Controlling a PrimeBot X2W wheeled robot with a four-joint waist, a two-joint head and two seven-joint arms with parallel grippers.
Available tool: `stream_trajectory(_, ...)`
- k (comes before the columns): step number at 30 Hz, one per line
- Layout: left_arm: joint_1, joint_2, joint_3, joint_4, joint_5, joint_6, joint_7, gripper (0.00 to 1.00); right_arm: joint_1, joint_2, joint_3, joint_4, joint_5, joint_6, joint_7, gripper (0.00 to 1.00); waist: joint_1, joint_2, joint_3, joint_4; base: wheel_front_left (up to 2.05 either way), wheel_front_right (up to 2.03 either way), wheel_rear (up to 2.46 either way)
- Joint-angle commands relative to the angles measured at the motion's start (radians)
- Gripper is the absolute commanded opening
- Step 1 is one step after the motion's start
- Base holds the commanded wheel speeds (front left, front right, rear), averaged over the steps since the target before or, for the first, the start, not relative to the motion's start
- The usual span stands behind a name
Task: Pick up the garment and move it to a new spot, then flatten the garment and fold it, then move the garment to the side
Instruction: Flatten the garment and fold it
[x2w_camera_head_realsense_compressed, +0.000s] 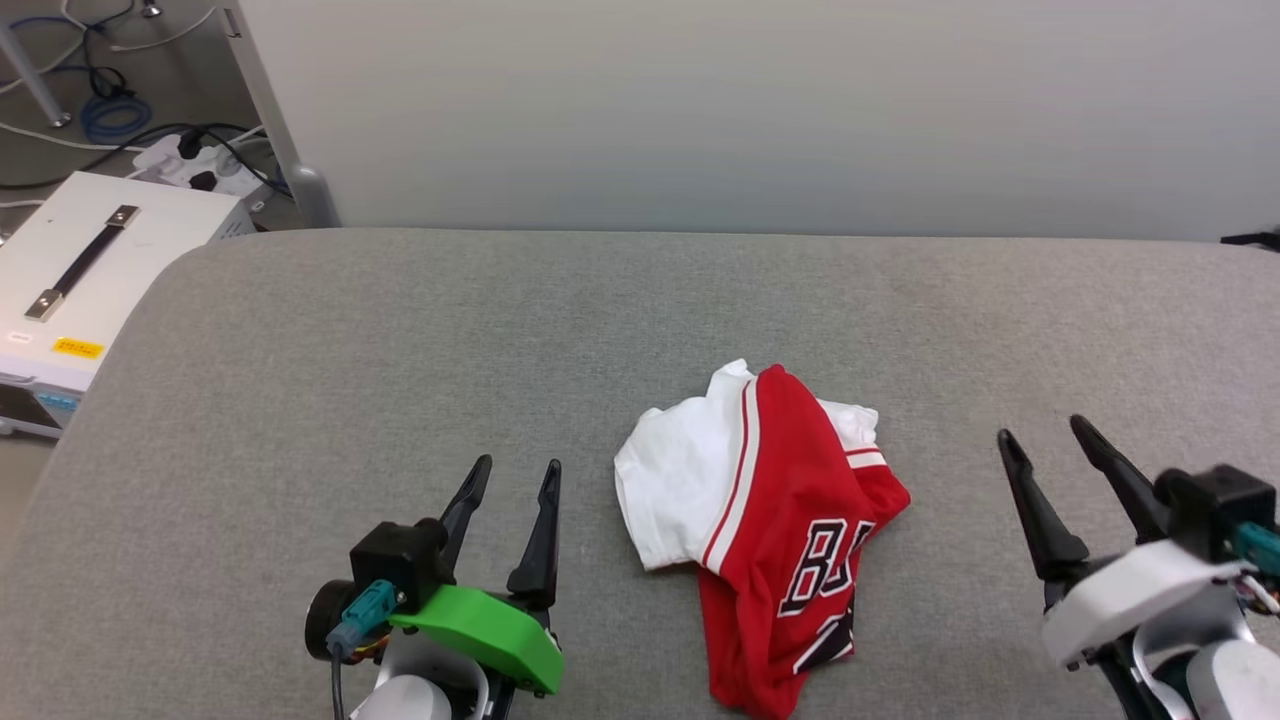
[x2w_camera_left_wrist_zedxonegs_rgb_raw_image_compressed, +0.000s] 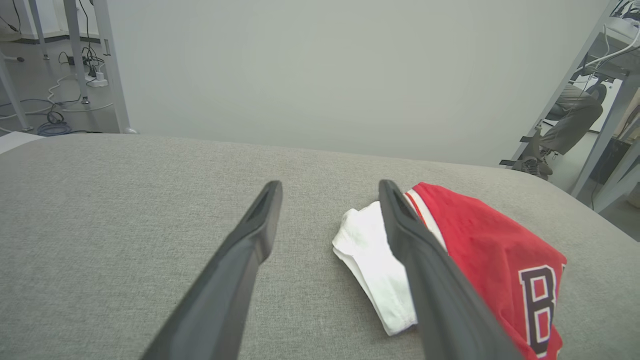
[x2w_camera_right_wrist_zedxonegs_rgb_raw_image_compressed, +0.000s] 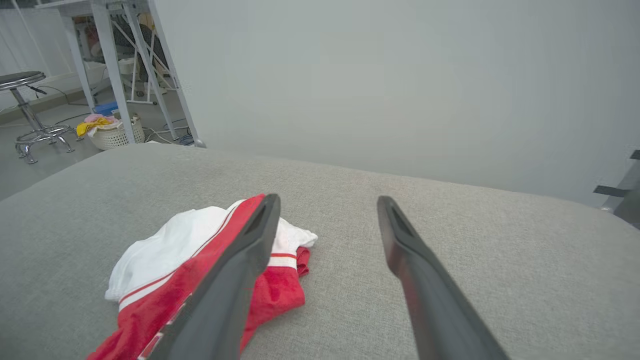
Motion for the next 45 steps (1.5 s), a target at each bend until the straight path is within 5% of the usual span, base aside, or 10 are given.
stream_trajectory(1,0.005,-0.003,0.003,-0.004,-0.010,-0.005,-0.006,1.00,0.029,0.029,-0.030,-0.005,-0.028,-0.001,-0.031,1.00,0.0000,0.0000,0.011,-0.013,0.00,0.00,0.00)
stream_trajectory(6,0.009,-0.003,-0.001,0.004,-0.017,-0.007,-0.006,1.00,0.083,0.126,-0.127,-0.013,-0.084,-0.001,-0.100,1.00,0.0000,0.0000,0.031,-0.037,0.00,0.00,0.00)
stream_trajectory(13,-0.035,0.002,-0.018,0.006,-0.017,-0.012,0.015,1.00,0.081,0.144,-0.140,-0.045,-0.112,-0.001,-0.097,1.00,0.0000,0.0000,0.070,-0.067,0.00,0.00,0.00)
stream_trajectory(19,-0.157,0.024,-0.052,0.036,-0.003,-0.006,0.221,1.00,0.072,0.152,-0.137,-0.084,-0.130,-0.001,-0.076,1.00,0.0000,0.0000,0.125,-0.092,0.00,0.00,0.00)
stream_trajectory(26,-0.315,0.048,-0.087,0.193,0.039,0.056,0.530,1.00,0.051,0.159,-0.111,-0.090,-0.147,-0.001,-0.066,1.00,0.0000,0.0000,0.202,-0.141,0.00,0.00,0.00)
stream_trajectory(35,-0.376,0.063,-0.111,0.351,0.071,0.081,0.563,1.00,0.034,0.168,-0.100,-0.074,-0.155,-0.001,-0.079,1.00,0.0000,0.0000,0.249,-0.166,0.00,0.00,0.00)
stream_trajectory(36,-0.377,0.063,-0.116,0.368,0.072,0.078,0.570,0.83,0.033,0.169,-0.100,-0.072,-0.156,-0.001,-0.080,1.00,0.0000,0.0000,0.251,-0.166,0.00,0.00,0.00)
stream_trajectory(37,-0.378,0.064,-0.123,0.386,0.074,0.074,0.577,0.12,0.032,0.169,-0.099,-0.069,-0.157,-0.001,-0.082,1.00,0.0000,0.0000,0.253,-0.165,0.00,0.00,0.00)
stream_trajectory(38,-0.379,0.065,-0.128,0.398,0.075,0.068,0.579,0.00,0.031,0.170,-0.100,-0.066,-0.157,-0.001,-0.083,1.00,0.0000,0.0000,0.253,-0.164,0.00,0.00,0.00)
stream_trajectory(45,-0.386,0.056,-0.111,0.412,0.055,0.078,0.450,0.00,0.034,0.165,-0.105,-0.045,-0.162,-0.001,-0.082,1.00,0.0000,0.0000,0.217,-0.129,0.00,0.00,0.00)
